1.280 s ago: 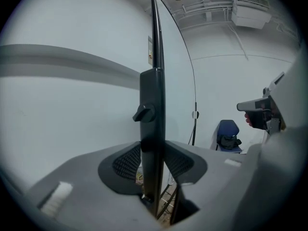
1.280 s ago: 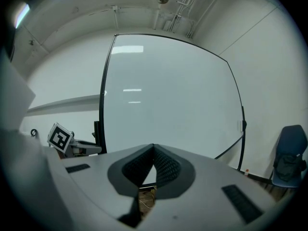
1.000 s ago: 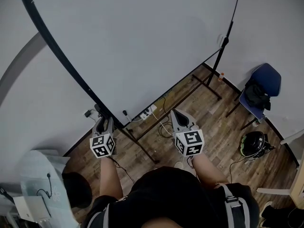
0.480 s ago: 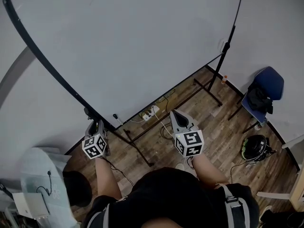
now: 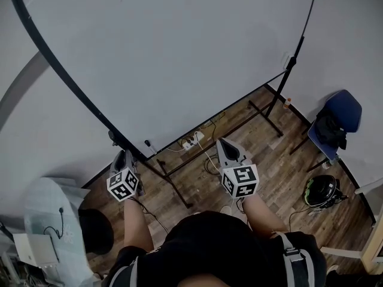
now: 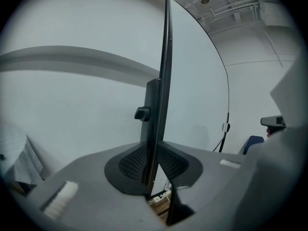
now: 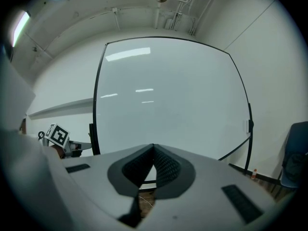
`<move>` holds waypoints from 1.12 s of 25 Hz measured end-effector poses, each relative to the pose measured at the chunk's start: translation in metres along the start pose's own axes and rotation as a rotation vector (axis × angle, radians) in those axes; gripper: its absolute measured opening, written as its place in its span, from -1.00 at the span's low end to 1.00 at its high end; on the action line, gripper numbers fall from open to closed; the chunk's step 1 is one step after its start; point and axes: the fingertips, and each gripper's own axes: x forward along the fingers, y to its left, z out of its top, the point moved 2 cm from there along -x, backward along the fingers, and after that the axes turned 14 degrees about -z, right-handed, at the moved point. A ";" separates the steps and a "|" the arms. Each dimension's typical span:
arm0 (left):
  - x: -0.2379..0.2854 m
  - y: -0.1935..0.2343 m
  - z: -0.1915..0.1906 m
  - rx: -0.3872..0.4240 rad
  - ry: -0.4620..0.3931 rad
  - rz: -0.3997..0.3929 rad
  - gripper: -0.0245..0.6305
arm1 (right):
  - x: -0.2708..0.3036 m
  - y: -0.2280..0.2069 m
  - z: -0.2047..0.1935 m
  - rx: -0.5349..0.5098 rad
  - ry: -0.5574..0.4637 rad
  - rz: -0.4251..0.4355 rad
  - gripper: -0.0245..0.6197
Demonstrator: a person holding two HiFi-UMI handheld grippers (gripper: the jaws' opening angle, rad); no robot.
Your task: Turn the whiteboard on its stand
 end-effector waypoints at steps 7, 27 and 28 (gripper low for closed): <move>-0.024 -0.038 0.024 0.097 -0.097 0.029 -0.89 | 0.005 0.013 0.007 -0.009 -0.025 0.032 -0.91; 0.012 -0.193 0.053 0.157 -0.103 -0.249 -0.89 | -0.010 -0.014 0.019 0.004 -0.108 -0.028 -0.91; 0.014 -0.197 0.051 0.161 -0.100 -0.252 -0.89 | -0.011 -0.015 0.018 0.001 -0.107 -0.027 -0.91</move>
